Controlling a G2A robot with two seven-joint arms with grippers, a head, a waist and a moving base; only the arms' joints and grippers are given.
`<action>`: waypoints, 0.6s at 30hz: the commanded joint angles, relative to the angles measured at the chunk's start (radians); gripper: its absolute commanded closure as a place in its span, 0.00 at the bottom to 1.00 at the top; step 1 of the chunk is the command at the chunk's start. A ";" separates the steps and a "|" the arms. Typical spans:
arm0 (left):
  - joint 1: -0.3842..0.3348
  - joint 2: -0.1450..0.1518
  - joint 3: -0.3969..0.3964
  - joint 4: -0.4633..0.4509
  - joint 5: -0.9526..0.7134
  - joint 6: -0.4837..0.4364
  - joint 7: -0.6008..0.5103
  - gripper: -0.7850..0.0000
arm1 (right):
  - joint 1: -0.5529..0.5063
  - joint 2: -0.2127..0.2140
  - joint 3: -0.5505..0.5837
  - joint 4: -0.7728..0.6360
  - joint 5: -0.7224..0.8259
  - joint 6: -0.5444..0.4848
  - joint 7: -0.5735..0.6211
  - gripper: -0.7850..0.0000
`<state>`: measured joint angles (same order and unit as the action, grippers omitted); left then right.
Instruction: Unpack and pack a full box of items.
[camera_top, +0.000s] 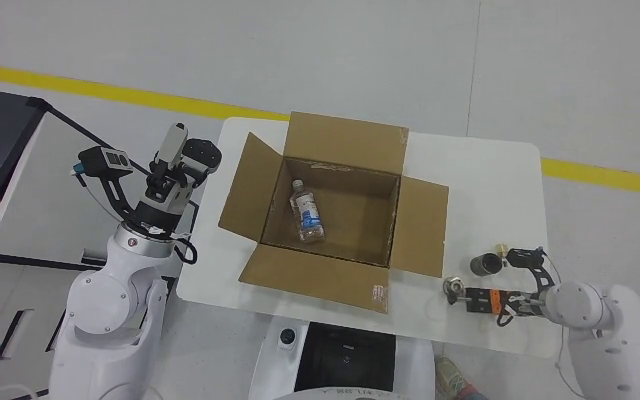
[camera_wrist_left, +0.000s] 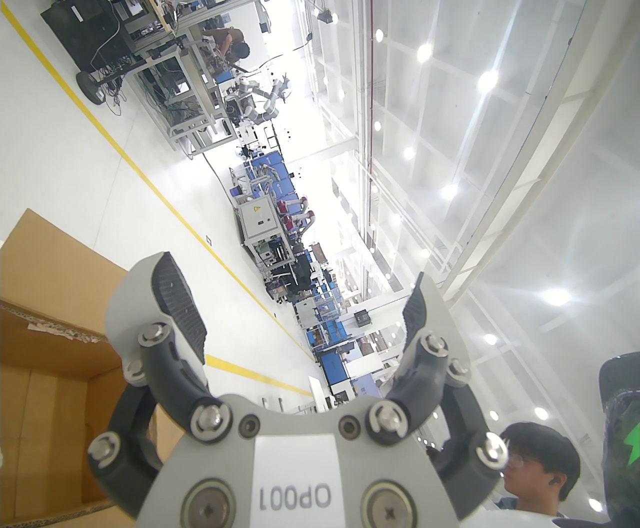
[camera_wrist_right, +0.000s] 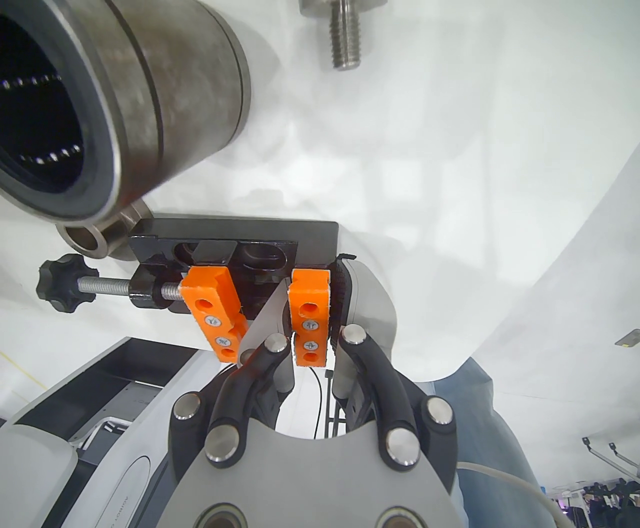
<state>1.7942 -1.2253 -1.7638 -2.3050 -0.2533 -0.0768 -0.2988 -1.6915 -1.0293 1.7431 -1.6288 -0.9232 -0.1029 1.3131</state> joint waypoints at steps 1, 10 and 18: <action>0.000 0.000 0.000 0.000 0.000 0.000 0.000 0.00 | -0.005 0.002 0.010 -0.011 0.012 -0.002 0.008 1.00; 0.000 0.000 0.000 0.000 0.000 0.000 0.000 0.00 | -0.031 0.018 0.110 -0.115 0.075 -0.014 0.104 1.00; 0.000 0.000 0.000 0.000 0.000 0.000 0.000 0.00 | -0.042 0.044 0.324 -0.259 0.208 -0.031 0.223 1.00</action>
<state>1.7942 -1.2253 -1.7638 -2.3050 -0.2533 -0.0768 -0.2988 -1.7335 -0.9884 2.0404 -1.8735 -0.7451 -0.1329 1.5355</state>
